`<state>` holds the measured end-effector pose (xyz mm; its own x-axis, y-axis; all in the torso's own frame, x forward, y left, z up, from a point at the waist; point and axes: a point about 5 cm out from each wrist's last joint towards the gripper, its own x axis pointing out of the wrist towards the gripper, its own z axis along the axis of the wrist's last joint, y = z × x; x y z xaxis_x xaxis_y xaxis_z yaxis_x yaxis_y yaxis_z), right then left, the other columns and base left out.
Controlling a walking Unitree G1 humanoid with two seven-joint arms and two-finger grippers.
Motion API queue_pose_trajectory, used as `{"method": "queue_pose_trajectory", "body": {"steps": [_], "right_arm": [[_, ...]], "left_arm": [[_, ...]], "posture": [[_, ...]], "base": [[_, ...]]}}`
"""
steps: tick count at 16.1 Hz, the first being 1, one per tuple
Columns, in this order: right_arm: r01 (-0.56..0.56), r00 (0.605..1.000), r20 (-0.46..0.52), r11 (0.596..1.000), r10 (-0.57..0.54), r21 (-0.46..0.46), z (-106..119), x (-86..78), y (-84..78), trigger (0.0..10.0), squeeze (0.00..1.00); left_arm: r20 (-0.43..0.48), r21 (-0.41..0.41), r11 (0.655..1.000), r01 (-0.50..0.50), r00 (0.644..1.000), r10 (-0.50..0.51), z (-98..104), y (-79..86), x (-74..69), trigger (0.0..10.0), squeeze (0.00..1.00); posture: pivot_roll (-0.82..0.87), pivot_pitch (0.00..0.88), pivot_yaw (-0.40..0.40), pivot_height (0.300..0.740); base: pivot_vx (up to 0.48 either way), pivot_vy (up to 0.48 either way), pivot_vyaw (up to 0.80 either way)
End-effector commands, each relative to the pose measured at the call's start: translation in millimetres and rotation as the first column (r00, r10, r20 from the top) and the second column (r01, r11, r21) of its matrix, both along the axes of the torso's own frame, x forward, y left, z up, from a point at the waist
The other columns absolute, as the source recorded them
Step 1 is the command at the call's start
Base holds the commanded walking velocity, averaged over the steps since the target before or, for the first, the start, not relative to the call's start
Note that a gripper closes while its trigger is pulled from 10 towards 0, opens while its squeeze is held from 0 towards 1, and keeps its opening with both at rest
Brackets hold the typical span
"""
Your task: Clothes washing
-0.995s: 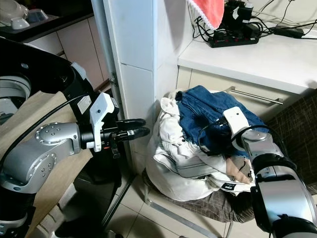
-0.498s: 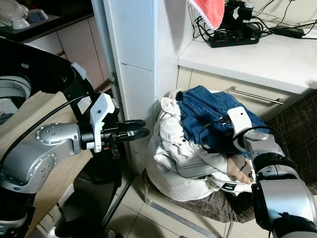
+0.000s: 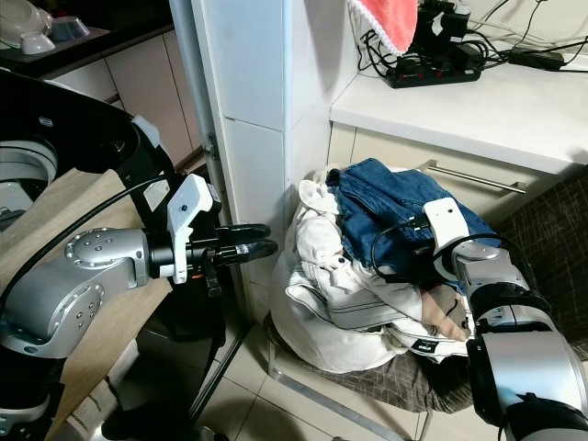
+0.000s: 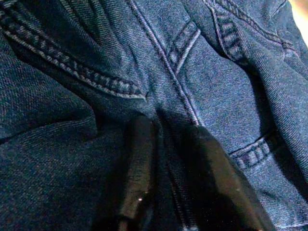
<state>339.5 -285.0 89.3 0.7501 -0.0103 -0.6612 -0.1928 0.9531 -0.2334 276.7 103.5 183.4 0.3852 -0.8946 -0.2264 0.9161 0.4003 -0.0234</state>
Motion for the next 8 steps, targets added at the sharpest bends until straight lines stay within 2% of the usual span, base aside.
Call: {"method": "queue_pose_trajectory", "body": {"steps": [1,4,5,6,7,8], "right_arm": [[0.037,0.999,-0.012,0.999,-0.037,-0.018,1.7,-2.7,-9.2,0.0,0.0],[0.05,0.998,0.03,0.999,-0.05,0.014,8.3,1.0,-9.9,0.0,0.0],[0.055,0.995,0.073,0.996,-0.06,0.073,16.4,5.9,-8.1,0.0,0.0],[0.051,0.986,0.144,0.982,-0.078,0.183,30.9,13.9,-4.8,0.0,0.0],[0.029,0.976,0.202,0.967,-0.082,0.253,44.1,19.7,-3.1,0.0,0.0],[0.008,0.969,0.234,0.959,-0.078,0.284,52.0,22.5,-2.4,0.0,0.0]], "left_arm": [[0.008,0.006,1.0,0.015,1.0,-0.015,3.4,-2.1,-0.5,10.0,0.0],[0.02,0.001,1.0,-0.009,1.0,0.009,4.0,-1.2,3.0,10.0,0.0],[0.036,-0.013,0.999,-0.042,0.998,0.043,6.4,0.0,7.0,10.0,0.0],[0.074,-0.03,0.995,-0.094,0.993,0.096,10.5,2.6,13.3,10.0,0.0],[0.103,-0.042,0.991,-0.129,0.986,0.133,13.6,4.5,17.6,10.0,0.0],[0.121,-0.05,0.988,-0.145,0.981,0.15,15.7,5.2,19.7,10.0,0.0]], "posture": [[-0.09,0.0,0.046,0.74],[-0.1,0.0,0.045,0.74],[-0.1,0.0,0.042,0.74],[-0.11,0.0,0.042,0.74],[-0.11,0.0,0.041,0.74],[-0.11,0.0,0.041,0.74]], "base": [[0.0,0.0,0.0],[0.0,0.0,0.0],[0.0,0.0,0.0],[0.0,0.0,0.0],[0.0,0.0,0.0],[0.0,0.0,0.0]]}}
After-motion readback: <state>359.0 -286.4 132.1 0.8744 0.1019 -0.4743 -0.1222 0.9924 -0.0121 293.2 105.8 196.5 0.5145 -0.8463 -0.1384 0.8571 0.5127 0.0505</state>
